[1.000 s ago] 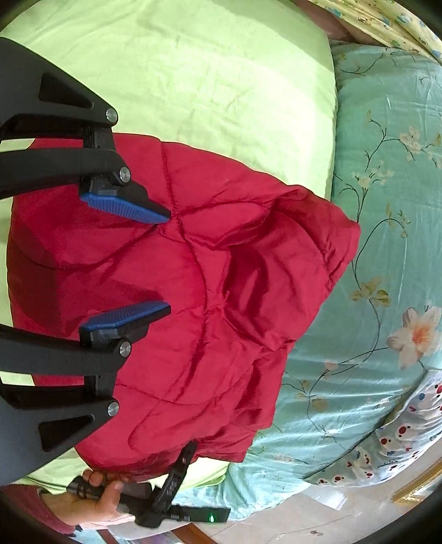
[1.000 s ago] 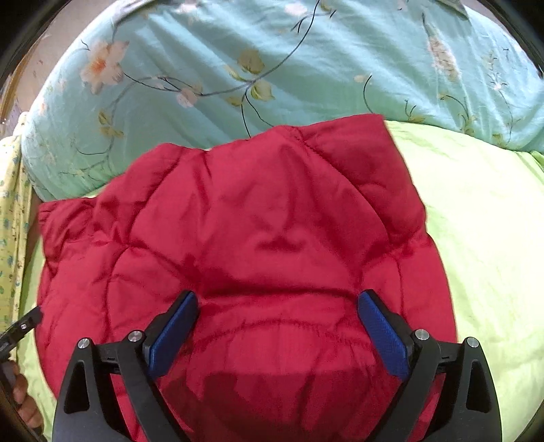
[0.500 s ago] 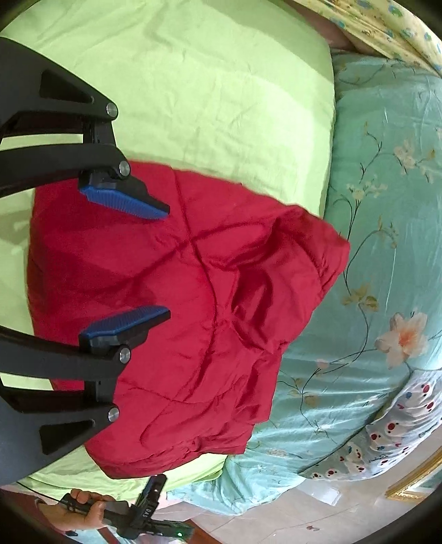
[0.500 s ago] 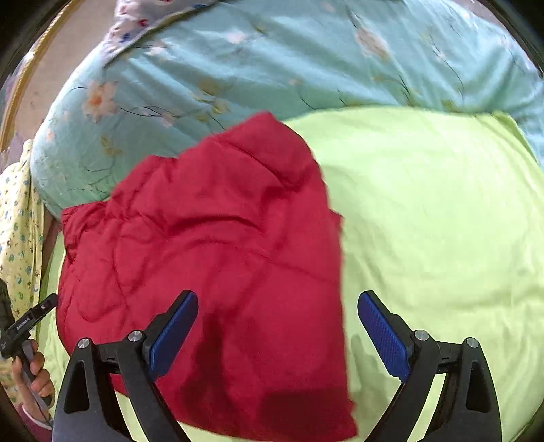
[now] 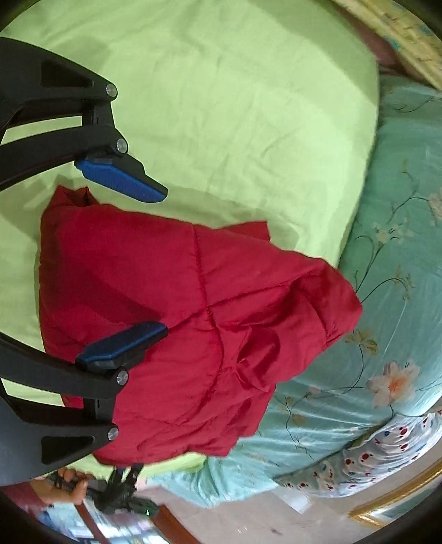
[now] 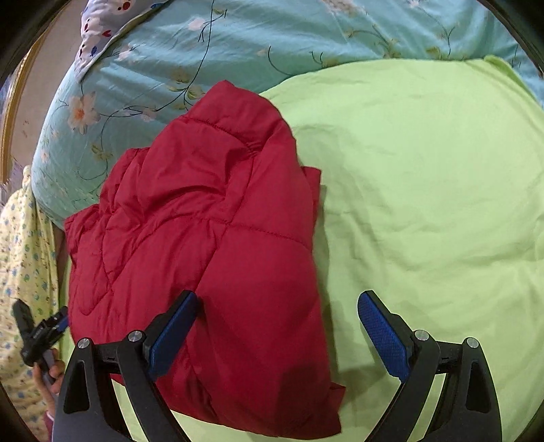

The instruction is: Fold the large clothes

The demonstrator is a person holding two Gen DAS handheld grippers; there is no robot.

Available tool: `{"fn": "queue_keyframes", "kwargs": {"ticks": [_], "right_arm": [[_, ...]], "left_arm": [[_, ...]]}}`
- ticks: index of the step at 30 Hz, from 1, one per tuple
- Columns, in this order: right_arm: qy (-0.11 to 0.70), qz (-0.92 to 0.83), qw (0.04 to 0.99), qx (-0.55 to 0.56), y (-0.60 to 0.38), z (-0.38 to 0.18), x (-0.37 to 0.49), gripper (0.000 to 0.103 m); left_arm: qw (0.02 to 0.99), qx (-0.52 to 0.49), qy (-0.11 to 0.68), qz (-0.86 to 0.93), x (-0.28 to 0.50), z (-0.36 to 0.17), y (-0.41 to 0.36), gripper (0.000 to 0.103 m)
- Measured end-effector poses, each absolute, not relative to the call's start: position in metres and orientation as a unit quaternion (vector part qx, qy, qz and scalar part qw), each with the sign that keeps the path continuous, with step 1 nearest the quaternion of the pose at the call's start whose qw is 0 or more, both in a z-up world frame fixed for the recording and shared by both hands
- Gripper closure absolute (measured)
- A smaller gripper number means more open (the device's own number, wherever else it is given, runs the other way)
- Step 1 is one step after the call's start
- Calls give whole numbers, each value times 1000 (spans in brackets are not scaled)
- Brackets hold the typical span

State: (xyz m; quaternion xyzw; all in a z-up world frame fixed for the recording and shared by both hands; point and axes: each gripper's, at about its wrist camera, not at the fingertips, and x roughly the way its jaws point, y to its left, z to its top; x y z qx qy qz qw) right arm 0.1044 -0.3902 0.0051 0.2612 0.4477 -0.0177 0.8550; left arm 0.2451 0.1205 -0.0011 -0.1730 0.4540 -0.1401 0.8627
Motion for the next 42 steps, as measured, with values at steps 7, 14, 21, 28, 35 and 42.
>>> {"fn": "queue_keyframes", "kwargs": {"ticks": [7,14,21,28,35,42], "right_arm": [[455,24,838,301,-387,-13,122,7],[449,43,824,343,-394,-27,141,3],[454,64,814,356,-390,-33,159,4],[461,83,820,330,-372,-16,160,40],[448,105,834,305,-349,18,129,60],[438,137,834,306,-334,36,70,62]], "left_arm": [[836,-220,469,-182,268,-22,119,19],[815,-249,482,-206,295,-36,105,9],[805,-261,486,-220,304,-41,101,4],[819,-239,463,-240,286,-24,98,38],[829,-239,438,-252,250,10,100,47],[831,-235,421,-277,183,38,114,49]]}}
